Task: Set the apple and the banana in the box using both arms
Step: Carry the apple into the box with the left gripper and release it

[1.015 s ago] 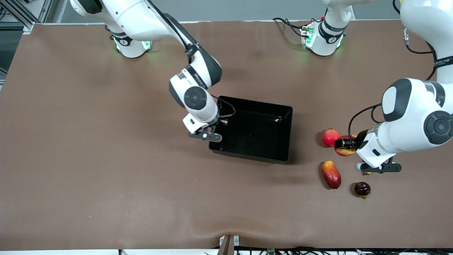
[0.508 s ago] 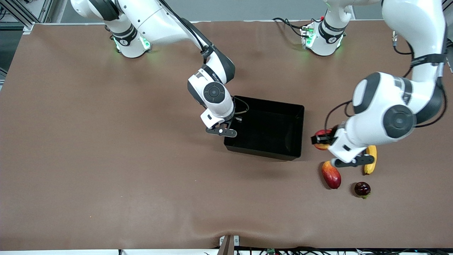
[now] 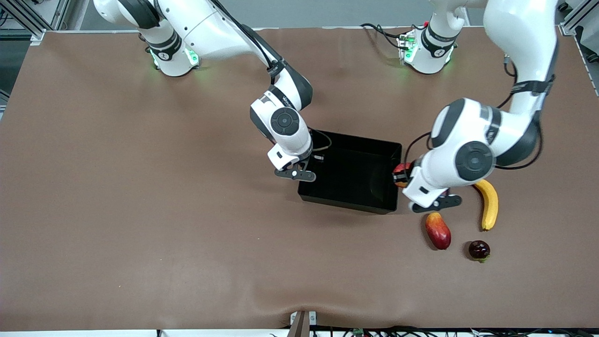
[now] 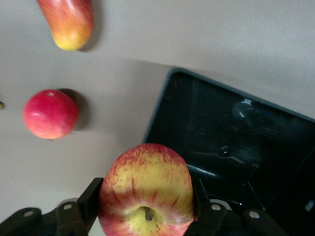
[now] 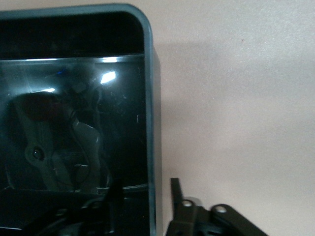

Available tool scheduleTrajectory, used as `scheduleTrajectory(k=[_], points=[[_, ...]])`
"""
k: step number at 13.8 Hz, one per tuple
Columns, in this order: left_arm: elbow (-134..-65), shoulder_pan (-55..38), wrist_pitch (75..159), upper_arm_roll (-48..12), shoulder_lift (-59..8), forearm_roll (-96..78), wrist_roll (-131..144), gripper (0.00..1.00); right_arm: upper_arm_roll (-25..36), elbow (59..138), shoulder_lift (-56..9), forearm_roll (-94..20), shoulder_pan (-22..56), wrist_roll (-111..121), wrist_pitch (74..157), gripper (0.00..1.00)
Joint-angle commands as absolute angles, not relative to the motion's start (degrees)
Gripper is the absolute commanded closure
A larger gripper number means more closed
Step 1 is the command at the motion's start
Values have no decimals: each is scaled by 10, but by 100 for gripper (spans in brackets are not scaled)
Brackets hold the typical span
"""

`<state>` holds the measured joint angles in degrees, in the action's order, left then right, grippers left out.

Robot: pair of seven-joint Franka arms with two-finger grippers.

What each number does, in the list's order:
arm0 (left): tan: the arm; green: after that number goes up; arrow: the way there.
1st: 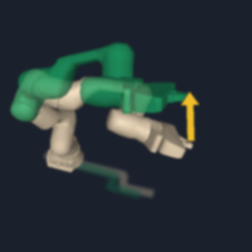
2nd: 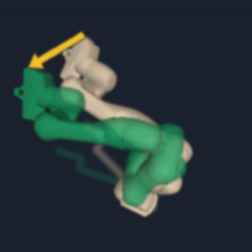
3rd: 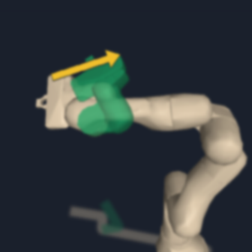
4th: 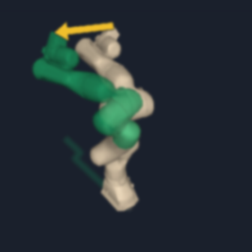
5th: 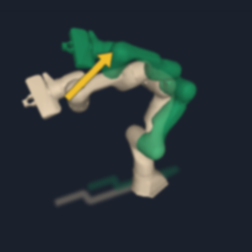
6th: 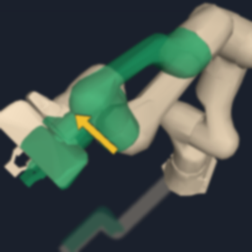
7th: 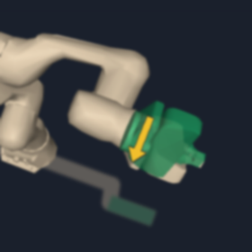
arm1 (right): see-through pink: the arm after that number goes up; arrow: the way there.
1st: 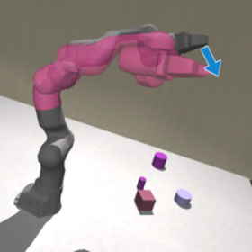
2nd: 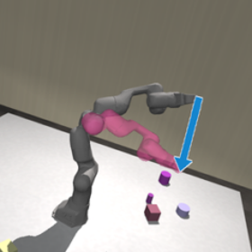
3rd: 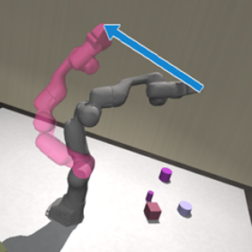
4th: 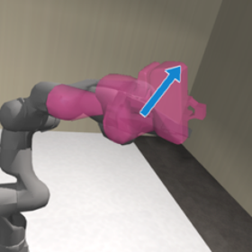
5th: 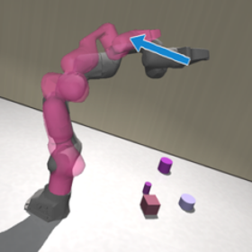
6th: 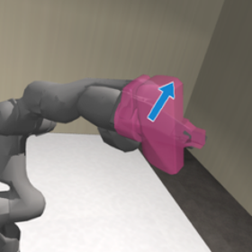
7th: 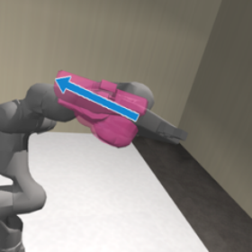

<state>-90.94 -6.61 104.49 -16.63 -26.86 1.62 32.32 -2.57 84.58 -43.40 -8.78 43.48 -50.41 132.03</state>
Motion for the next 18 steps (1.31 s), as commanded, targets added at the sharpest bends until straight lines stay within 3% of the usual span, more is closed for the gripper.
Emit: scheduleTrajectory(k=[1,3,10,18], points=[[-974,-75,1108,-168,-254,6,337,100,-19,834,-439,-80,442,-513,1319,0],[-1020,-82,1184,-174,-253,7,384,100,-18,832,-438,-78,441,-512,1319,0],[-1088,-103,1285,-176,-265,20,416,100,-18,819,-395,-66,401,-488,1311,0],[-1092,-106,1330,-176,-302,50,432,100,-19,835,-305,-70,273,-278,1154,0]])
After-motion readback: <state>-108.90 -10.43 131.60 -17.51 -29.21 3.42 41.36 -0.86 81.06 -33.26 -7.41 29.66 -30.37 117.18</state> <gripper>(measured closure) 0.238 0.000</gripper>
